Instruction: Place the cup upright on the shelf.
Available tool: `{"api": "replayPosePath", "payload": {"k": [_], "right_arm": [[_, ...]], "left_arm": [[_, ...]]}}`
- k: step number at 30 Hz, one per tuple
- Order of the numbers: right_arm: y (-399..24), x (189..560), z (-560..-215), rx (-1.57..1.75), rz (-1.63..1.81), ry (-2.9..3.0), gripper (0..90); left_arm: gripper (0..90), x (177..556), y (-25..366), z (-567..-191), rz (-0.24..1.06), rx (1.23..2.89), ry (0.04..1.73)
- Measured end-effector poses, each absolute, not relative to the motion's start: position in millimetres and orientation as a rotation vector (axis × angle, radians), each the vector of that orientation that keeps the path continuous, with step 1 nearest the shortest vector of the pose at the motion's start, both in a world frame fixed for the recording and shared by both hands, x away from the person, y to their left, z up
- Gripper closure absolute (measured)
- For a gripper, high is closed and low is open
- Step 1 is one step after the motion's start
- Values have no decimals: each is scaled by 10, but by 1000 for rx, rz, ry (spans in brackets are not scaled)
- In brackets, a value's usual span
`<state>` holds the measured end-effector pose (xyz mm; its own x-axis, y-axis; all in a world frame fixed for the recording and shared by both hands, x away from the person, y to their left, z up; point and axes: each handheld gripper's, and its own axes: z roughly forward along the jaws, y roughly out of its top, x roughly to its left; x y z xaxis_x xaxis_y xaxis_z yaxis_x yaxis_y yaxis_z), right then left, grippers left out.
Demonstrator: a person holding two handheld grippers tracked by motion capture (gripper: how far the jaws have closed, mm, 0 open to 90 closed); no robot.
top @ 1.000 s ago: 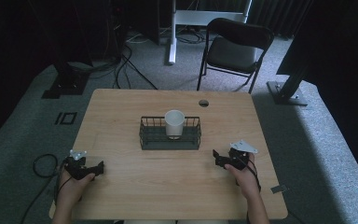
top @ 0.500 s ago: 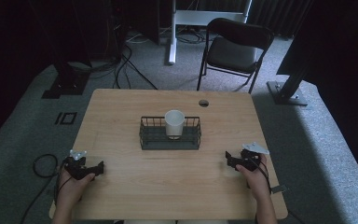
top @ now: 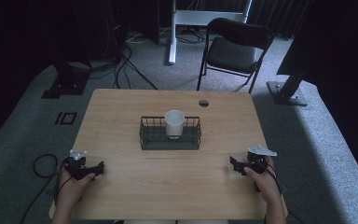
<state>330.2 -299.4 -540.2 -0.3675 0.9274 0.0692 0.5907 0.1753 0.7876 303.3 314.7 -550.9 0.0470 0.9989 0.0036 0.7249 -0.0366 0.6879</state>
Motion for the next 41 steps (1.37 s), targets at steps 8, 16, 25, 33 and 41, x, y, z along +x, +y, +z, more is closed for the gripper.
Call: {"api": "replayPosePath", "payload": {"k": [8,16,25,33,41], "right_arm": [[-3045,3262,-5444,1386,1026,2106,114],[-3049,3244,-5479,1325,987,2189,114],[-3071,3230,-5531,1294,969,2232,116],[-3055,3225,-5536,1278,965,2239,115],[-3056,3223,-5536,1280,965,2239,114]], "left_arm": [[9,3033,3148,-5509,693,1816,1729],[9,3033,3147,-5509,693,1816,1730],[9,3033,3147,-5509,693,1815,1730],[9,3033,3147,-5509,693,1816,1729],[9,3033,3147,-5509,694,1816,1730]]}}
